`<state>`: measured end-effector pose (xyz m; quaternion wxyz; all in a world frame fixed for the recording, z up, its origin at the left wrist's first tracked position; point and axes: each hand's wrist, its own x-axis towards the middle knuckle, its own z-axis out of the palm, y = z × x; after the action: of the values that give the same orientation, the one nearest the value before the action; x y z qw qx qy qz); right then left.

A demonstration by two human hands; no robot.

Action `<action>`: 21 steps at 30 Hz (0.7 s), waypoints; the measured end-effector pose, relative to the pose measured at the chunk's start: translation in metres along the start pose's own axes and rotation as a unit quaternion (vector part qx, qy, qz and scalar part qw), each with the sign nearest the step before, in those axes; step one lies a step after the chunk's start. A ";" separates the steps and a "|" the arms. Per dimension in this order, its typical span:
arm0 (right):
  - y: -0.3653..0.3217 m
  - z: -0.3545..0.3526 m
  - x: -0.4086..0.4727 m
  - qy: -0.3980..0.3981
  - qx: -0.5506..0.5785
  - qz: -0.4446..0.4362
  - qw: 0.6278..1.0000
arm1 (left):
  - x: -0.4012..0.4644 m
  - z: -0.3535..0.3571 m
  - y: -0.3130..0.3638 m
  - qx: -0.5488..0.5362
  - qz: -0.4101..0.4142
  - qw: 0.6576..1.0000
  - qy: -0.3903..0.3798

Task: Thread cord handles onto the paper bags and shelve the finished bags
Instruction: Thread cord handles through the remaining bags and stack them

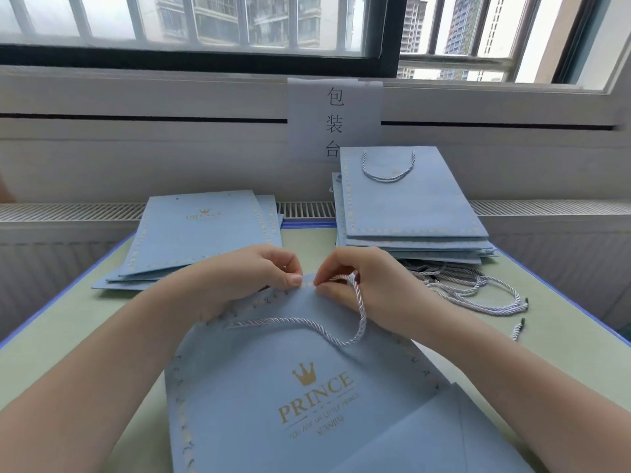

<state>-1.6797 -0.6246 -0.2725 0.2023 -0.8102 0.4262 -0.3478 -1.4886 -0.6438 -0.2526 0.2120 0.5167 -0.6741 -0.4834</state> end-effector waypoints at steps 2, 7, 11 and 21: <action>0.000 0.004 -0.001 0.014 -0.057 -0.030 0.998 | 0.001 -0.004 -0.002 -0.067 -0.020 0.997 -0.024; -0.003 0.007 0.001 0.032 -0.074 -0.005 0.997 | 0.001 -0.011 -0.005 -0.152 -0.022 0.986 -0.068; -0.002 0.001 0.001 -0.006 -0.020 0.083 0.996 | 0.006 -0.013 -0.013 -0.174 -0.009 0.980 -0.097; -0.006 -0.003 0.001 0.020 0.033 0.032 0.999 | 0.008 -0.014 -0.020 -0.222 0.008 0.955 -0.196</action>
<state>-1.6781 -0.6218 -0.2661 0.2316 -0.7822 0.4436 -0.3710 -1.4710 -0.6566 -0.2652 0.1886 0.3463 -0.5824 -0.7109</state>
